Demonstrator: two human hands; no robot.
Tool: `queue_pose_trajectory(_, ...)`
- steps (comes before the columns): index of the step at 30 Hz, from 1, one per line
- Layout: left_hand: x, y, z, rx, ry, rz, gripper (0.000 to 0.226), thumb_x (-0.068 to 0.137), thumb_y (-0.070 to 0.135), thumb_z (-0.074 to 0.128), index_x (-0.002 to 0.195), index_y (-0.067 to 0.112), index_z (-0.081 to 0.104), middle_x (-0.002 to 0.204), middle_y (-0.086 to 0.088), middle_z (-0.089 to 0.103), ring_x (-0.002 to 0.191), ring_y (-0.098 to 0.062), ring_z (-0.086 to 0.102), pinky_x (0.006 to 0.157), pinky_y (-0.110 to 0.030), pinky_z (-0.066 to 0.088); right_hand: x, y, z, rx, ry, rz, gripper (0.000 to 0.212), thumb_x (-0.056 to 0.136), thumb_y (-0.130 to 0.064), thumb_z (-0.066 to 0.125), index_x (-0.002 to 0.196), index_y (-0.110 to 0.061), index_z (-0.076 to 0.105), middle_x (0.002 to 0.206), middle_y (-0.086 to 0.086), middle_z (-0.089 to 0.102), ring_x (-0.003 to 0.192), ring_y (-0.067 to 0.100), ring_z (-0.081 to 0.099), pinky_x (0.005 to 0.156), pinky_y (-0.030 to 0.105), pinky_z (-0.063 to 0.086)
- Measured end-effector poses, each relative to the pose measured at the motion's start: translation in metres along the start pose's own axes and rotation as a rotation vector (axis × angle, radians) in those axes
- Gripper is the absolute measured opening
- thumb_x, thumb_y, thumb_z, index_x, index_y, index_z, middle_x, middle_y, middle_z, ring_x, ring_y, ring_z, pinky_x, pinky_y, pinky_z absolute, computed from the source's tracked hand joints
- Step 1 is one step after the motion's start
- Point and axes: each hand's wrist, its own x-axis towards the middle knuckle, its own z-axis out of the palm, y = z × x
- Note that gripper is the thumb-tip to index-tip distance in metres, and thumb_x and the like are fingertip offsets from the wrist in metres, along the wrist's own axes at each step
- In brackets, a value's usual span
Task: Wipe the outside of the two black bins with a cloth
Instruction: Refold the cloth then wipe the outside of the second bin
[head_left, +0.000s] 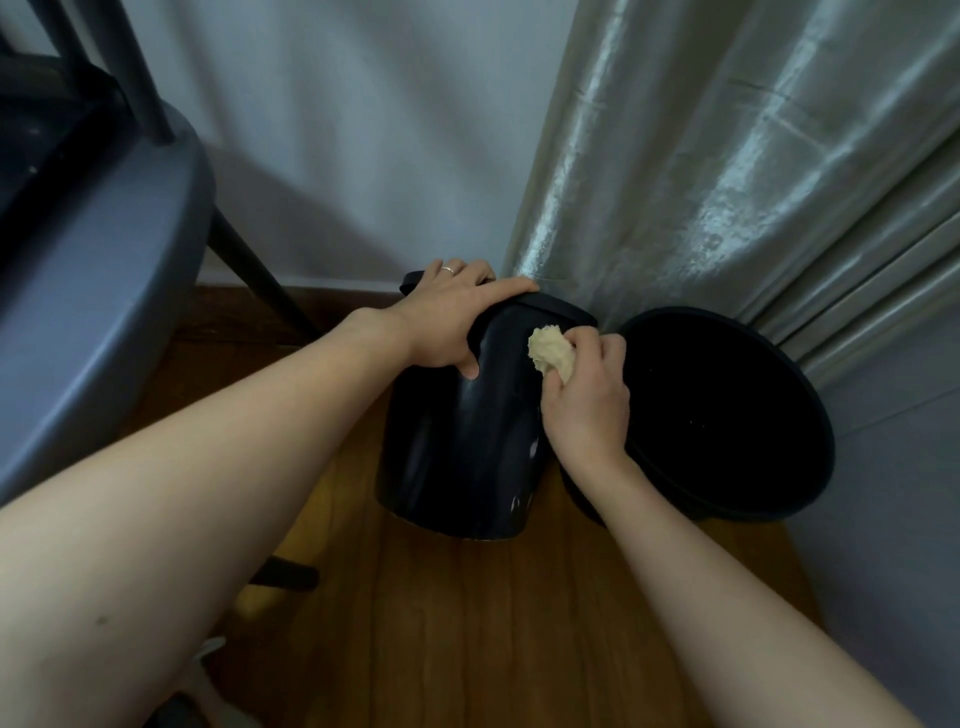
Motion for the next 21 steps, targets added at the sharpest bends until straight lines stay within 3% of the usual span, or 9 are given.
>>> queue_pose_trajectory(5, 0.001, -0.001, 0.002, -0.003, 0.007, -0.001, 0.114, 0.062, 0.033, 0.088, 0.15, 0.042, 0.017, 0.131, -0.006, 0.04, 0.122, -0.03, 0.034, 0.11, -0.043, 0.022, -0.015, 0.001, 0.019, 0.074, -0.024, -0.064, 0.041, 0.09, -0.031, 0.057, 0.122, -0.007, 0.049, 0.123, 0.012, 0.043, 0.109, 0.026, 0.047, 0.09, 0.028, 0.036)
queue_pose_trajectory(7, 0.0, -0.001, 0.001, -0.01, 0.006, -0.006, 0.113, 0.062, 0.032, 0.088, 0.15, 0.042, 0.017, 0.132, -0.006, 0.04, 0.122, -0.03, 0.034, 0.11, -0.042, 0.021, -0.018, 0.003, 0.022, 0.118, -0.032, -0.07, 0.039, 0.091, -0.024, 0.052, 0.125, -0.005, 0.051, 0.123, 0.013, 0.045, 0.113, 0.027, 0.046, 0.093, 0.023, 0.03)
queue_pose_trajectory(10, -0.001, -0.002, 0.001, -0.012, 0.005, -0.022, 0.114, 0.062, 0.032, 0.088, 0.151, 0.042, 0.016, 0.133, -0.007, 0.039, 0.123, -0.03, 0.034, 0.111, -0.042, 0.02, -0.02, 0.009, 0.02, 0.198, -0.035, -0.087, 0.033, 0.093, -0.016, 0.061, 0.126, -0.011, 0.059, 0.119, 0.007, 0.05, 0.112, 0.022, 0.05, 0.093, 0.019, 0.032)
queue_pose_trajectory(15, -0.001, -0.001, 0.001, -0.015, 0.004, -0.024, 0.114, 0.061, 0.033, 0.088, 0.151, 0.041, 0.017, 0.133, -0.007, 0.039, 0.123, -0.03, 0.034, 0.111, -0.043, 0.02, -0.017, 0.018, 0.015, 0.334, -0.031, -0.048, 0.037, 0.081, -0.024, 0.079, 0.116, -0.024, 0.068, 0.105, -0.006, 0.058, 0.099, 0.009, 0.055, 0.09, 0.024, 0.045)
queue_pose_trajectory(21, -0.002, -0.003, 0.0, -0.051, 0.009, -0.034, 0.113, 0.06, 0.031, 0.089, 0.149, 0.042, 0.019, 0.13, -0.006, 0.039, 0.121, -0.029, 0.034, 0.11, -0.042, 0.02, -0.025, 0.022, 0.026, 0.319, -0.066, -0.083, 0.038, 0.093, -0.036, 0.064, 0.13, -0.032, 0.059, 0.111, -0.004, 0.051, 0.105, 0.015, 0.053, 0.094, 0.031, 0.045)
